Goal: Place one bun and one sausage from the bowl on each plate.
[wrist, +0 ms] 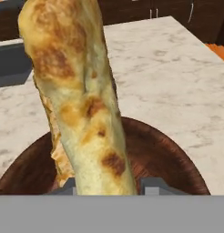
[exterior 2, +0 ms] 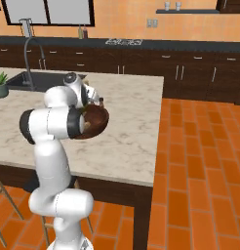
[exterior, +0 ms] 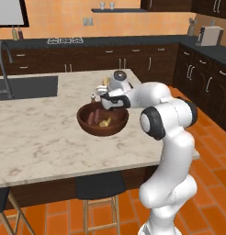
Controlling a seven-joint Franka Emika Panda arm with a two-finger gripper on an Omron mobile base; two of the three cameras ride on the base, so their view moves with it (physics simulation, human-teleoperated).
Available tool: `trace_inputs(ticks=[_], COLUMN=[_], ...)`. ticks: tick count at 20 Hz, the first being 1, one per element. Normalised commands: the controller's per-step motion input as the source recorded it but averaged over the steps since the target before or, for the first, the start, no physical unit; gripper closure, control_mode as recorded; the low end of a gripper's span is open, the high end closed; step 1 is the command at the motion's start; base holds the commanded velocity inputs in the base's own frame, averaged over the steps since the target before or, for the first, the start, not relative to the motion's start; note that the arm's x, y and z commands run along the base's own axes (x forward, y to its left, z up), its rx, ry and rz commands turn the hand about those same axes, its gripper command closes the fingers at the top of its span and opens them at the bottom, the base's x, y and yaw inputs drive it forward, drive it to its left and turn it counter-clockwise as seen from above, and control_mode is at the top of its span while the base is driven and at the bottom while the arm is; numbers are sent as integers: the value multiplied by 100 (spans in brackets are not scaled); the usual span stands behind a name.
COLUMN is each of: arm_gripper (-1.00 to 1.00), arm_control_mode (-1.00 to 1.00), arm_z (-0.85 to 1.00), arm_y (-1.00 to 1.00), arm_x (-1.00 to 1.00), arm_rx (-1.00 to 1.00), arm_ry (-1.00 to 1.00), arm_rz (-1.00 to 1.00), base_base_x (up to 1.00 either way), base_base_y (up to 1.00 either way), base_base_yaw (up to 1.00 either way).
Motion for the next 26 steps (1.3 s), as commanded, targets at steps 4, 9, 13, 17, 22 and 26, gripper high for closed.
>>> trace_inputs(ticks=[4,9,13,17,22,26], arm_gripper=[100,100,100,100,100,100], arm_control_mode=[-100,-100,-100,-100,-100,-100], arm_z=[91,69,58,62,47,8], arm_y=[-30,-31,-46,-49,-20,-1], arm_x=[-100,-100,-100,-100,-100,-100], arm_rx=[10,3,0,0,-1,-1], arm_ry=[-19,-12,3,35,36,11], arm_rz=[0,0,-1,-2,0,0], base_base_x=[0,0,0,0,0,0], base_base_y=[0,0,0,0,0,0], base_base_yaw=[0,0,0,0,0,0])
